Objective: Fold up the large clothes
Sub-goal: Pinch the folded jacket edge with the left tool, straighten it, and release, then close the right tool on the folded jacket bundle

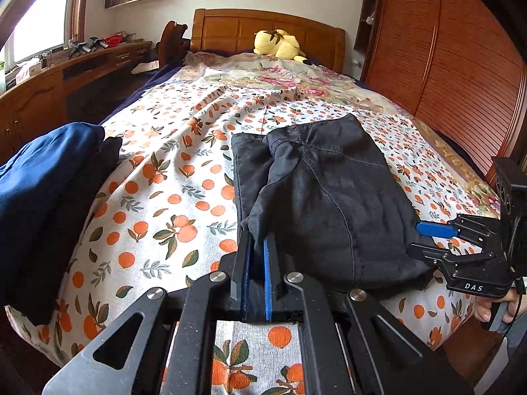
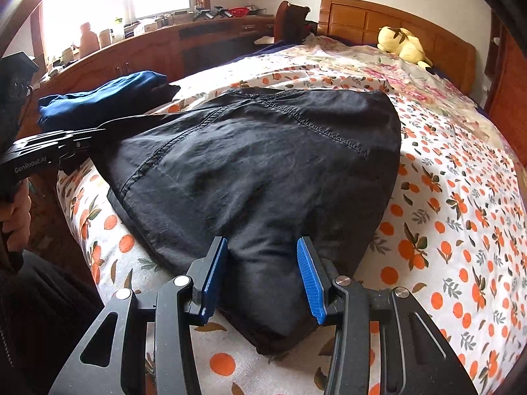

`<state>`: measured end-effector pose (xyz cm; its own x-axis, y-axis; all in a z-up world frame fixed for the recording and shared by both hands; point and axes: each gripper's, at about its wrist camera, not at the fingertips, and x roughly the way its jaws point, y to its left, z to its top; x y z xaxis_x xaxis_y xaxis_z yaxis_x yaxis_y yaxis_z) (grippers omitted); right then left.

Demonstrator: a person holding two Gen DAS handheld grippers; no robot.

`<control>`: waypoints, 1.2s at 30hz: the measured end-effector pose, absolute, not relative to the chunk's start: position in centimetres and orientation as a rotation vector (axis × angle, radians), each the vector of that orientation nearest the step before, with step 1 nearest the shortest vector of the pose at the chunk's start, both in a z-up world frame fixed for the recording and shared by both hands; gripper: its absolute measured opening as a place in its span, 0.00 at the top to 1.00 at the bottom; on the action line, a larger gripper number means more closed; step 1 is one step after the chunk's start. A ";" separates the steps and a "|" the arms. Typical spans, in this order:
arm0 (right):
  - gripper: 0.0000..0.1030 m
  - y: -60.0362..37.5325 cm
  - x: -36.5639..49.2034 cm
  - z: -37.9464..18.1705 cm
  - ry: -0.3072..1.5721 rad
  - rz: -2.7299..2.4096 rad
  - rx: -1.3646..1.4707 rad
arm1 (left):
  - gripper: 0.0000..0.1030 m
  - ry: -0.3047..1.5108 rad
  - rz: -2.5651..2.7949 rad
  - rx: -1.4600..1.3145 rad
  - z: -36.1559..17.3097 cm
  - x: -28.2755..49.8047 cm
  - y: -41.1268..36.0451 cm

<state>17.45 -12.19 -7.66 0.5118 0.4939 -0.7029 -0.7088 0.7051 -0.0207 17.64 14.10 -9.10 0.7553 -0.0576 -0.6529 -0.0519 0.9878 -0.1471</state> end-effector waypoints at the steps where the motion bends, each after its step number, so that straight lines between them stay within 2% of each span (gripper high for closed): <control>1: 0.56 -12.2 17.4 -7.7 0.729 0.738 -0.328 | 0.94 0.714 -0.002 -0.159 -9.1 17.6 14.1; 9: 0.56 -12.3 17.4 -7.7 0.726 0.737 -0.336 | 0.91 0.659 0.030 -0.113 -7.7 16.4 13.6; 10: 0.56 -12.3 17.3 -7.8 0.725 0.737 -0.337 | 0.83 0.651 0.031 -0.111 -7.5 16.3 13.6; 11: 0.56 -12.4 17.3 -7.8 0.724 0.736 -0.337 | 0.69 0.643 0.029 -0.112 -7.4 16.2 13.6; 12: 0.56 -12.4 17.3 -7.8 0.724 0.737 -0.337 | 0.63 0.632 0.026 -0.114 -7.2 16.0 13.6; 16: 0.56 -12.4 17.3 -7.8 0.723 0.737 -0.337 | 0.60 0.624 0.017 -0.105 -6.9 15.9 13.5; 18: 0.56 -12.4 17.3 -7.8 0.722 0.738 -0.335 | 0.46 0.628 0.010 -0.094 -7.0 16.0 13.3; 19: 0.56 -12.4 17.3 -7.8 0.722 0.738 -0.336 | 0.28 0.624 0.006 -0.091 -7.0 15.9 13.3; 20: 0.56 -12.4 17.3 -7.8 0.721 0.738 -0.337 | 0.19 0.617 0.003 -0.091 -6.9 15.8 13.2; 36: 0.53 -13.3 17.7 -7.1 0.719 0.764 -0.299 | 0.19 0.603 0.002 -0.073 -6.6 15.2 12.6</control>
